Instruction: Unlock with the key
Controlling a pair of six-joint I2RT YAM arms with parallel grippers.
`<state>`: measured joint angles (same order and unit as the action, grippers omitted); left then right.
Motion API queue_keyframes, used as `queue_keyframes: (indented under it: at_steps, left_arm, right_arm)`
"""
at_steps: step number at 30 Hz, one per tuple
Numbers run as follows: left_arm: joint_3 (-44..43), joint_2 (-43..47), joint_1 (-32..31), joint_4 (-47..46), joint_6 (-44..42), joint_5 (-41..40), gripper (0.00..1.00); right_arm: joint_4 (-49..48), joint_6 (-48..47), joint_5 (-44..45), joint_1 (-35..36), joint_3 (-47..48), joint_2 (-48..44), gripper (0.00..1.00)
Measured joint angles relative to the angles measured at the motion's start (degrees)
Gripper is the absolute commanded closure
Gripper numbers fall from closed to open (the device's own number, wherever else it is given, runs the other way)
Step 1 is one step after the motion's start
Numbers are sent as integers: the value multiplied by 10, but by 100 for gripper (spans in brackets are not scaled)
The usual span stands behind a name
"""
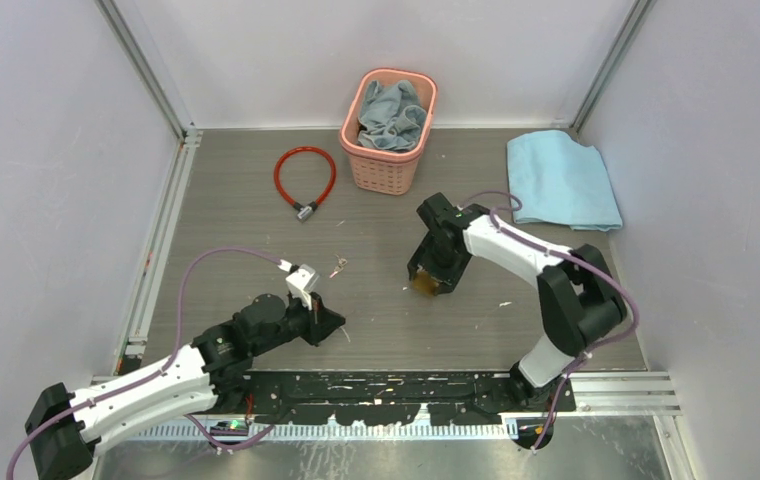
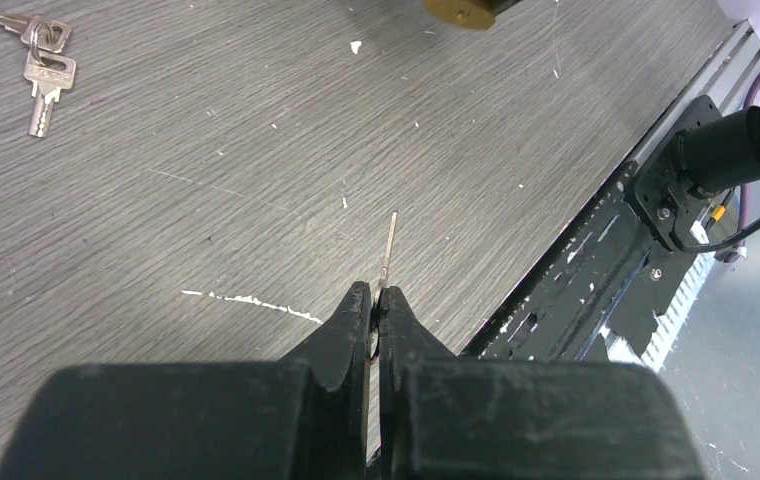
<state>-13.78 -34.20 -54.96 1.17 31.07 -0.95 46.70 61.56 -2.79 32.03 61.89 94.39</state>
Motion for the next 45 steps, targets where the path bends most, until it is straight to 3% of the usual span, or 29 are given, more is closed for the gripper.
queue_keyframes:
  at_steps: [10, 20, 45]
  left_arm:
    - [-28, -7, 0, 0, 8, 1, 100]
    - [-51, -29, 0, -9, 18, 1, 100]
    - [-145, -116, 0, -63, 49, 35, 100]
  right_arm:
    - [-15, 34, 12, 0, -23, -124, 99]
    - [-104, 70, -6, -9, -110, -257, 99]
    - [5, 165, 31, -23, 6, -253, 99]
